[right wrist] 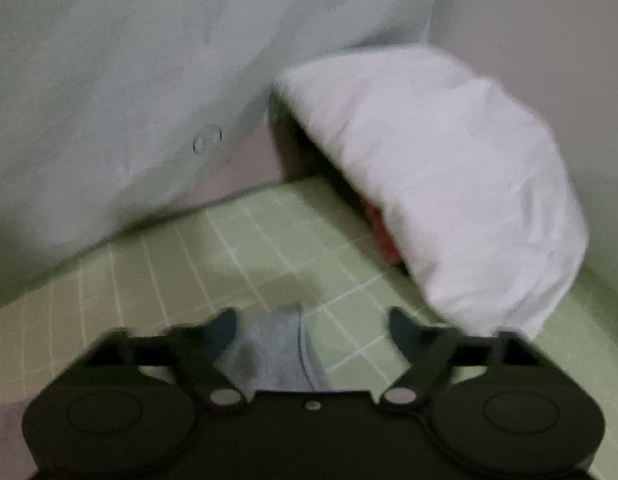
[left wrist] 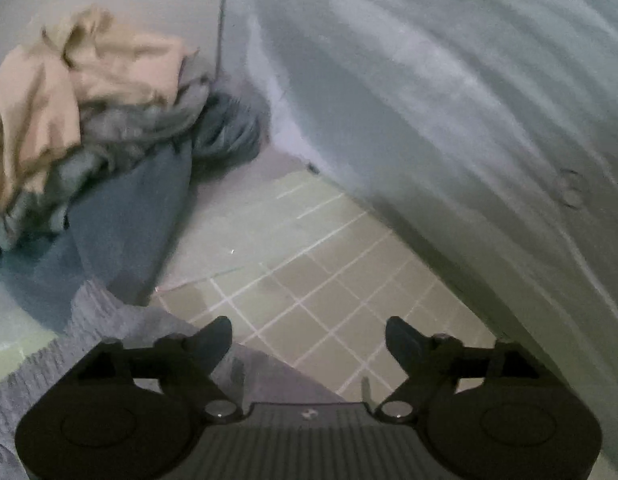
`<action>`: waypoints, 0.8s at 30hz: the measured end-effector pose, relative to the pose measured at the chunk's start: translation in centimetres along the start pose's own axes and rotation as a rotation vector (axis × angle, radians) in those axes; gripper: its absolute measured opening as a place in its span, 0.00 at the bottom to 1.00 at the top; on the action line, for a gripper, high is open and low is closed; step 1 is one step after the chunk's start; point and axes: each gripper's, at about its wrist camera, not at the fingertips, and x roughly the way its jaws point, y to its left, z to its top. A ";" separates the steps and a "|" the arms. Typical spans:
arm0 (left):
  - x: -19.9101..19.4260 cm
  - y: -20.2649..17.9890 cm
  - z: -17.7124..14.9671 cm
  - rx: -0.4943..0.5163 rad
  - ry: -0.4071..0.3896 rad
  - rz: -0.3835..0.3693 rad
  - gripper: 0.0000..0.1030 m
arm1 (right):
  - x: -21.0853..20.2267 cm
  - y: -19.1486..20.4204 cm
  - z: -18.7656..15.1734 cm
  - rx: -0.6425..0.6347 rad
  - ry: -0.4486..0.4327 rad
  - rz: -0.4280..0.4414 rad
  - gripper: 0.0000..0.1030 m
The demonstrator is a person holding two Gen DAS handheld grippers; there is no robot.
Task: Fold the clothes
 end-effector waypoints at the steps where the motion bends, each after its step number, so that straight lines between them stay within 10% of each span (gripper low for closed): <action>1: -0.7 -0.2 -0.5 0.021 -0.009 -0.005 0.85 | -0.9 -0.1 -0.3 0.000 -0.014 0.004 0.86; 12: -8.7 3.0 -9.1 0.075 0.145 -0.051 0.86 | -7.3 -4.8 -9.0 -0.060 0.107 -0.002 0.82; 16: -11.3 3.8 -11.6 0.074 0.198 -0.061 0.86 | -7.4 -5.5 -11.0 -0.032 0.153 0.056 0.39; 17: -12.1 3.9 -12.1 0.075 0.202 -0.066 0.86 | -7.4 -5.8 -11.2 -0.027 0.148 0.075 0.09; 18: -13.0 3.9 -12.5 0.073 0.195 -0.077 0.86 | -7.5 -6.0 -11.3 -0.023 0.143 0.086 0.00; 24: -17.6 3.1 -14.6 0.149 0.184 -0.148 0.86 | -6.9 -10.4 -10.4 0.071 0.163 0.017 0.01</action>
